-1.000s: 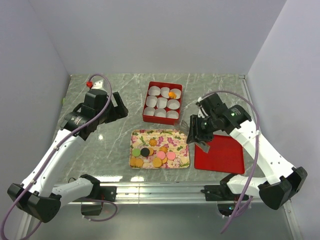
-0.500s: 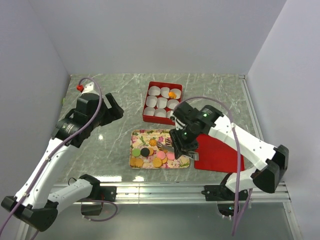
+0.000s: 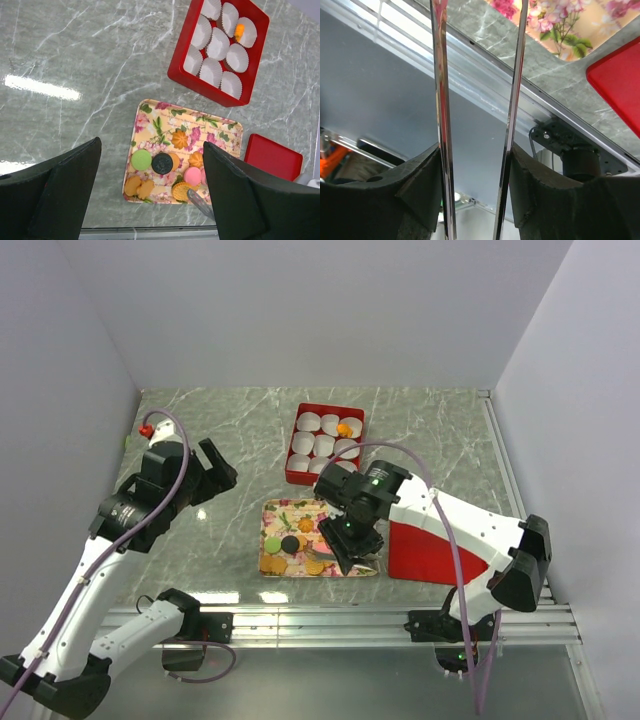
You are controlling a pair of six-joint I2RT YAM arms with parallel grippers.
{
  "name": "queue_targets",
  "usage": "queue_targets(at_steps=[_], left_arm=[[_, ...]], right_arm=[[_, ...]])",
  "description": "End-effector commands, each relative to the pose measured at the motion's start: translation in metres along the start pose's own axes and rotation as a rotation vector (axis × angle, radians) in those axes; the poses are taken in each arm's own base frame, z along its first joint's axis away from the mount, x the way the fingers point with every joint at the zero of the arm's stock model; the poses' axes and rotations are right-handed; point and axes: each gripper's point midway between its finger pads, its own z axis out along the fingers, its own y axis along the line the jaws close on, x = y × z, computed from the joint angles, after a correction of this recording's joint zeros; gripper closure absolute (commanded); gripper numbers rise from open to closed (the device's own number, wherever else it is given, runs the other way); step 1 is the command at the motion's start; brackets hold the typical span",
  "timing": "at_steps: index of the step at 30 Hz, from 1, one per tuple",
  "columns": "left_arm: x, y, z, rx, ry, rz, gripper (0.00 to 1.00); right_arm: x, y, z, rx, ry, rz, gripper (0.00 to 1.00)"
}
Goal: Pack the cookies
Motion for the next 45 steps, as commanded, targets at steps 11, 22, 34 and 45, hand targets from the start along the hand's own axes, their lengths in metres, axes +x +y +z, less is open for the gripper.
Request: queue_targets(at_steps=[11, 22, 34, 45], left_arm=[[0.006, 0.012, -0.005, -0.024, -0.018, -0.02, 0.12], [0.009, 0.019, -0.005, -0.042, -0.021, -0.007, 0.11], [0.018, 0.027, -0.005, -0.051, -0.012, -0.007, 0.11], [0.015, 0.028, -0.009, -0.058, -0.015, 0.004, 0.11]], right_arm=[[0.008, 0.006, 0.016, 0.11, 0.084, -0.057, 0.43], [0.012, 0.023, 0.022, 0.101, 0.122, -0.092, 0.45], [0.028, 0.046, 0.025, 0.061, 0.16, -0.122, 0.59], [0.016, 0.045, 0.035, 0.095, 0.141, -0.129, 0.65]])
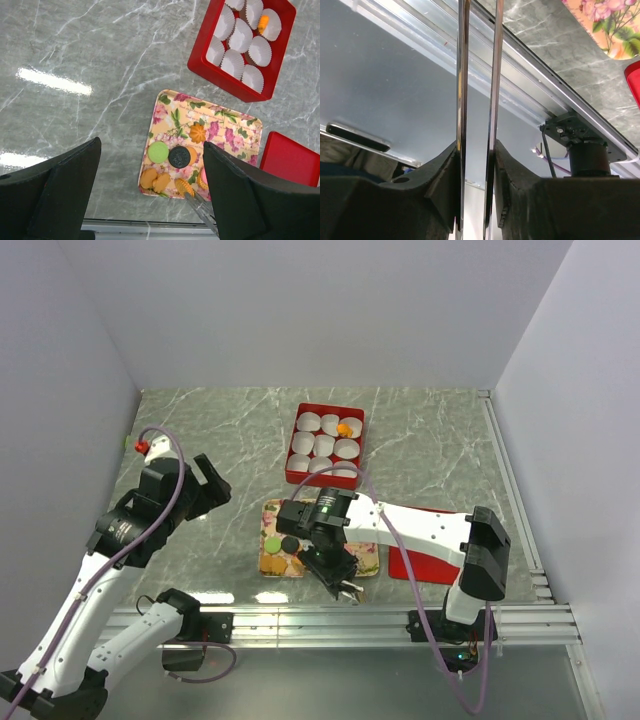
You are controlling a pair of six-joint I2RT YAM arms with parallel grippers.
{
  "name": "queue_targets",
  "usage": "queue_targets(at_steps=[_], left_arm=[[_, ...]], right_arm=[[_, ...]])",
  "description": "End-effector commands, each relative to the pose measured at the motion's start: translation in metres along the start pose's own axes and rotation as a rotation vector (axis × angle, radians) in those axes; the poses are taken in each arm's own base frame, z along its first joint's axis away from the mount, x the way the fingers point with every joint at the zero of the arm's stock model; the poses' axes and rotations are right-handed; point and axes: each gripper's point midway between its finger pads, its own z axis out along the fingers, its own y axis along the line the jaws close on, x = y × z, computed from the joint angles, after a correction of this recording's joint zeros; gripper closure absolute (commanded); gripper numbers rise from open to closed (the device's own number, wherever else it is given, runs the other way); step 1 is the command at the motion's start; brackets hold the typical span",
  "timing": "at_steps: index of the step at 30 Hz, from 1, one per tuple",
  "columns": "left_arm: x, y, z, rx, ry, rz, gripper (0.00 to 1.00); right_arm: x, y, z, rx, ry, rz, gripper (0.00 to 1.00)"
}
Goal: Pack the cookies
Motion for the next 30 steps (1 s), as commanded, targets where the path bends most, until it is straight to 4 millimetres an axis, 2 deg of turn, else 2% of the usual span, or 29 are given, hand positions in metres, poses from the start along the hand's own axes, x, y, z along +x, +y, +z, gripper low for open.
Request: queue_targets(at_steps=[1, 6, 9, 12, 16, 17, 19, 20, 24, 27, 30], left_arm=[[-0.007, 0.001, -0.005, -0.009, -0.02, 0.005, 0.11], [-0.013, 0.0, -0.009, -0.011, -0.035, 0.008, 0.11], [-0.017, -0.002, -0.012, -0.006, -0.045, 0.008, 0.11], [-0.026, -0.007, -0.015, -0.002, -0.06, 0.014, 0.1], [-0.045, -0.016, -0.02, 0.004, -0.097, 0.044, 0.1], [-0.048, -0.018, -0.018, 0.001, -0.098, 0.052, 0.1], [-0.057, -0.025, -0.021, 0.014, -0.113, 0.061, 0.1], [-0.06, -0.028, -0.019, 0.014, -0.111, 0.066, 0.1], [-0.067, -0.038, -0.021, 0.042, -0.119, 0.063, 0.1], [-0.068, -0.043, -0.021, 0.065, -0.118, 0.056, 0.1], [-0.068, -0.047, -0.02, 0.081, -0.116, 0.057, 0.1]], right_arm=[[-0.01, 0.001, -0.011, 0.021, -0.046, -0.005, 0.66], [-0.02, -0.009, -0.026, 0.046, -0.09, 0.028, 0.69], [-0.033, -0.016, -0.048, 0.049, -0.163, 0.058, 0.7], [-0.051, -0.032, -0.072, 0.015, -0.24, 0.131, 0.71], [-0.078, -0.066, -0.098, 0.023, -0.339, 0.219, 0.73], [-0.085, -0.081, -0.104, 0.031, -0.361, 0.262, 0.73], [-0.102, -0.098, -0.118, 0.033, -0.41, 0.299, 0.74], [-0.111, -0.115, -0.125, 0.026, -0.436, 0.352, 0.74], [-0.15, -0.148, -0.157, -0.019, -0.541, 0.457, 0.75], [-0.178, -0.165, -0.163, -0.051, -0.574, 0.5, 0.76], [-0.203, -0.183, -0.16, -0.073, -0.584, 0.539, 0.76]])
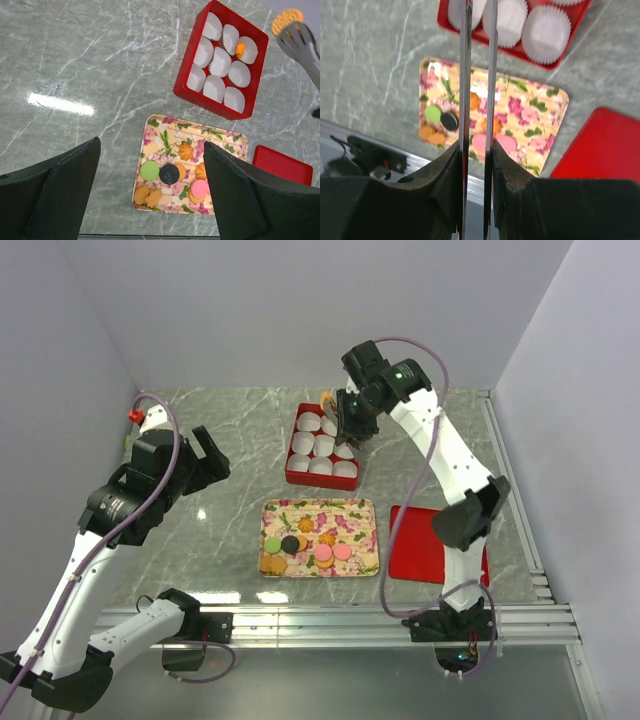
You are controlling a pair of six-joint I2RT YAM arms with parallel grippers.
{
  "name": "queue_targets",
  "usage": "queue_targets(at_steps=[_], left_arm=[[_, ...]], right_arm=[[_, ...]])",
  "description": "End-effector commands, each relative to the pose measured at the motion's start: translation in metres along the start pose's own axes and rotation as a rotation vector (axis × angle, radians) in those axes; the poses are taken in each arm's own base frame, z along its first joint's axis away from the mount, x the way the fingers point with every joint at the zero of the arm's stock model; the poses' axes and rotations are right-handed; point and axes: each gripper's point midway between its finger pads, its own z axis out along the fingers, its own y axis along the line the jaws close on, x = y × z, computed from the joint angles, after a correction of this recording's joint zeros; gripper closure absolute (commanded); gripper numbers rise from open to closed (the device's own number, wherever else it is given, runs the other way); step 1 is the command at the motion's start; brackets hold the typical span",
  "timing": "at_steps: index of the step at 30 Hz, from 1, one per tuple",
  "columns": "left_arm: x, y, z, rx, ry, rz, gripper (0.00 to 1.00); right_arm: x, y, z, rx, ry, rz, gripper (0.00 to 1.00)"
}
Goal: Pack the cookies
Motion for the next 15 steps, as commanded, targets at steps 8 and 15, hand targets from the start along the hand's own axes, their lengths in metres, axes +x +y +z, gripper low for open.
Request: queue_targets(at_steps=[8, 15], left_arm=[[-0.013, -0.018, -0.005, 0.082, -0.032, 0.003, 0.11], [-0.005, -0.014, 0.002, 0.074, -0.02, 0.036, 0.11]], right_arm=[[-0.035, -0.023, 0.054, -0.012, 0.05, 0.108, 0.76], [-0.04, -0.03, 0.082, 0.003, 0.068, 0.093, 0.76]])
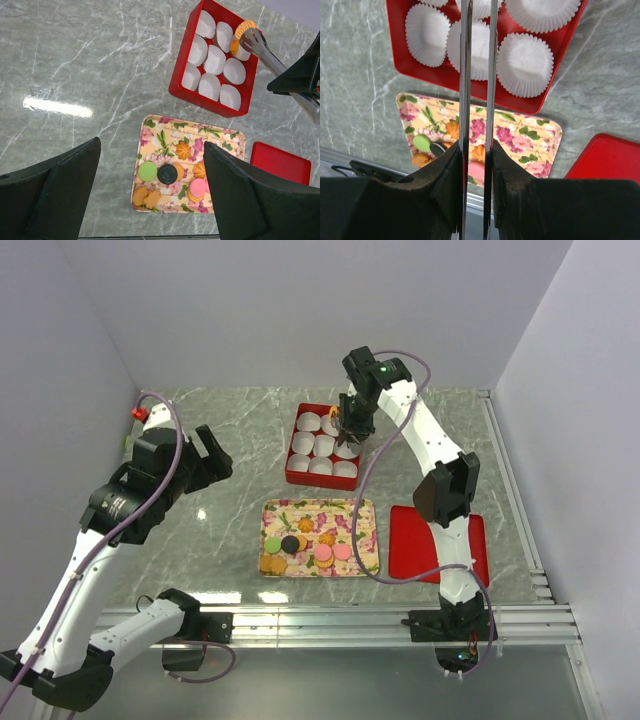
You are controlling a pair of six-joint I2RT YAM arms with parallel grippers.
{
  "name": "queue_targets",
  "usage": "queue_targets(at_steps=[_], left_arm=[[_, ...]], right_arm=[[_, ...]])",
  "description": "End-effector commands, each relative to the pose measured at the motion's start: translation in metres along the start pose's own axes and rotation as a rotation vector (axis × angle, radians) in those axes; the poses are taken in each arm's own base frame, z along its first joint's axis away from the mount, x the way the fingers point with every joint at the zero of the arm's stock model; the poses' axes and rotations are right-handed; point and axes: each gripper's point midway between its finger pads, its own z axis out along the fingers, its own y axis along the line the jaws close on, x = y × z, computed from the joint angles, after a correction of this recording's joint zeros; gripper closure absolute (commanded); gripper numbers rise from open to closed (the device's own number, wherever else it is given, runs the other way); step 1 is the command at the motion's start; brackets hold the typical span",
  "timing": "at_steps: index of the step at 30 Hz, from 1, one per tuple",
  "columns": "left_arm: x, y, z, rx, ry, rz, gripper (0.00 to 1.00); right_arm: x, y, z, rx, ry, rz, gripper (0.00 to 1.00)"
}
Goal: Pack the cookies
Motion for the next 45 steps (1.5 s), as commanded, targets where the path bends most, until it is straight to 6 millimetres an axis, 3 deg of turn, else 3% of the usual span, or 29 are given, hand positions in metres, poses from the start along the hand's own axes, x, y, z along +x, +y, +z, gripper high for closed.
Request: queue_targets(at_steps=[1, 15, 20, 22, 27, 32, 35, 38, 39, 45], left_arm=[[-0.005, -0.008, 0.001, 0.043, -0.028, 0.021, 0.11], [0.003, 0.01, 0.004, -0.011, -0.036, 0.08, 0.09], [-0.001, 0.014, 0.004, -0.034, -0.048, 0.104, 0.08], [-0.002, 0.013, 0.005, -0.033, -0.048, 0.106, 0.07], [0.0, 0.011, 0.008, -0.032, -0.034, 0.099, 0.08], [-0.001, 0.01, 0.005, -0.028, -0.031, 0.078, 0.08], [-0.004, 0.01, 0.001, -0.038, -0.03, 0.071, 0.08], [-0.008, 0.01, -0.003, -0.049, -0.027, 0.065, 0.08], [-0.008, 0.01, -0.002, -0.055, -0.022, 0.063, 0.08], [-0.014, 0.004, -0.013, -0.059, 0.001, 0.0, 0.09]], right_arm=[[-0.016, 0.012, -0.007, -0.044, -0.066, -0.035, 0.77], [-0.048, -0.001, 0.039, -0.017, -0.097, 0.046, 0.74], [-0.048, -0.005, 0.053, -0.006, -0.081, 0.053, 0.62], [-0.049, -0.004, 0.054, -0.01, -0.086, 0.054, 0.54], [-0.051, 0.001, 0.051, -0.03, -0.097, 0.044, 0.44], [-0.054, 0.007, 0.039, -0.057, -0.119, 0.035, 0.43], [-0.058, 0.009, 0.022, -0.067, -0.153, 0.027, 0.43], [-0.056, 0.006, -0.001, -0.051, -0.185, 0.014, 0.43], [-0.056, 0.007, -0.018, -0.055, -0.214, 0.009, 0.43], [-0.028, -0.001, -0.06, -0.05, -0.232, -0.036, 0.43]])
